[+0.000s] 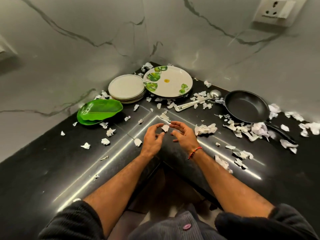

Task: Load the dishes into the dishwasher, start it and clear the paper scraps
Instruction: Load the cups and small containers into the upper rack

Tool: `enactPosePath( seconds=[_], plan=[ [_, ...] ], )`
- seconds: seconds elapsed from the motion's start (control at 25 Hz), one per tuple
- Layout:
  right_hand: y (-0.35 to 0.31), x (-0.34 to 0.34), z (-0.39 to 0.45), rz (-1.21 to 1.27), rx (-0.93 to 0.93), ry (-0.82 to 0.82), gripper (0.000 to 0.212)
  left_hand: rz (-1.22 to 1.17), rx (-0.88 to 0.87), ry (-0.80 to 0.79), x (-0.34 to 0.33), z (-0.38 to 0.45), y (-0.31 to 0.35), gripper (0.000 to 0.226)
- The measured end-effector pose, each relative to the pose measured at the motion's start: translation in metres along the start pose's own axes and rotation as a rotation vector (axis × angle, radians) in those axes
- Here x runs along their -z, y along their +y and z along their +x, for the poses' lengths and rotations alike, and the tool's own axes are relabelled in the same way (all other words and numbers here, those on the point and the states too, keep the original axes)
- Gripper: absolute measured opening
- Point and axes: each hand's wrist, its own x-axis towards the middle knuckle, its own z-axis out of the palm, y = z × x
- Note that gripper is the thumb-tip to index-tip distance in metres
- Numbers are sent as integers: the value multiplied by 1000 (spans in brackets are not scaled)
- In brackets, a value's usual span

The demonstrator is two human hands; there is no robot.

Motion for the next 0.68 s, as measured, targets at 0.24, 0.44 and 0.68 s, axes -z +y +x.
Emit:
enactPosePath(
  seconds=[0.24,0.44,0.68],
  plan=[
    [2,-1,17,-25,-9,-136,35,7,57,114,1,-7,0,38],
    [8,1,16,-14,-28,-138,35,-2,75,141,-6,-11,-7,35],
    [13,25,1,-18,-40,22,34,-19,34,42,-24,-11,3,19]
  ],
)
